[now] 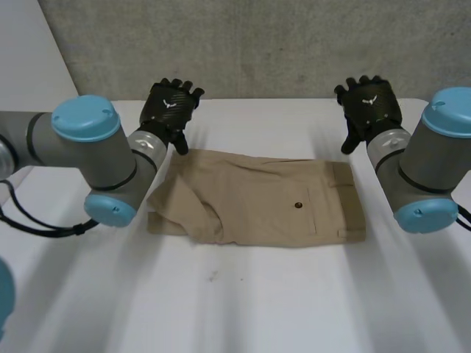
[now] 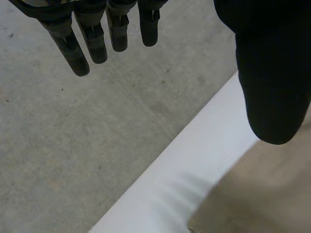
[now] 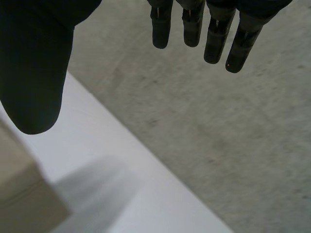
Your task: Fold the shorts.
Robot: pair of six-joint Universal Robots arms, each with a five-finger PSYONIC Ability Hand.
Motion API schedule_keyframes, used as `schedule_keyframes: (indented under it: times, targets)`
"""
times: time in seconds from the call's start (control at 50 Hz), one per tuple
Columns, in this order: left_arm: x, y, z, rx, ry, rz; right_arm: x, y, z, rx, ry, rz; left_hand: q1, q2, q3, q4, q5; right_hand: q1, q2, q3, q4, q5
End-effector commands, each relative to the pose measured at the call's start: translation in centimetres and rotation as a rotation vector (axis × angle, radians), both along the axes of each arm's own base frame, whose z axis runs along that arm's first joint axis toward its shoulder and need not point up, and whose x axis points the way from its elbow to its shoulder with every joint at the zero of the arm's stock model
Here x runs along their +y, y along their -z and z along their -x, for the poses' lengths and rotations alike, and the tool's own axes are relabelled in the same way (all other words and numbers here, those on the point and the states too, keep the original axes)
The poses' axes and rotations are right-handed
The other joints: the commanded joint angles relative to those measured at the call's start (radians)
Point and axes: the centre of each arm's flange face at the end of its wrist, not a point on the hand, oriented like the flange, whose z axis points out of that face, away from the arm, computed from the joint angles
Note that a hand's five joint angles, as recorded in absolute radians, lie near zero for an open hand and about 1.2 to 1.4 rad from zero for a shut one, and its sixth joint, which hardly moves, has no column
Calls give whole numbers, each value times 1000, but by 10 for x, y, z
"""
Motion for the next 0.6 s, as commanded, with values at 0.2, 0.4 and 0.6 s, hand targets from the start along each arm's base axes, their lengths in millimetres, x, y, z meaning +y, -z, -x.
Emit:
schedule_keyframes:
  times: [0.2, 0.4, 0.6]
  targets:
    - [46, 59, -14, -126, 2, -240, 31, 51, 11, -17, -13, -357, -5, -17, -30, -21, -43, -29, -43, -40, -58, -69]
    - [37, 75, -46, -177, -165, -287, 63, 64, 23, 16, -62, -503, -8, -20, -33, -24, -46, -29, -43, -40, -58, -69]
    - [55, 64, -64, -196, -185, -294, 68, 83, 24, 25, -69, -507, -8, -20, -33, -24, -46, -29, -43, -40, -58, -69]
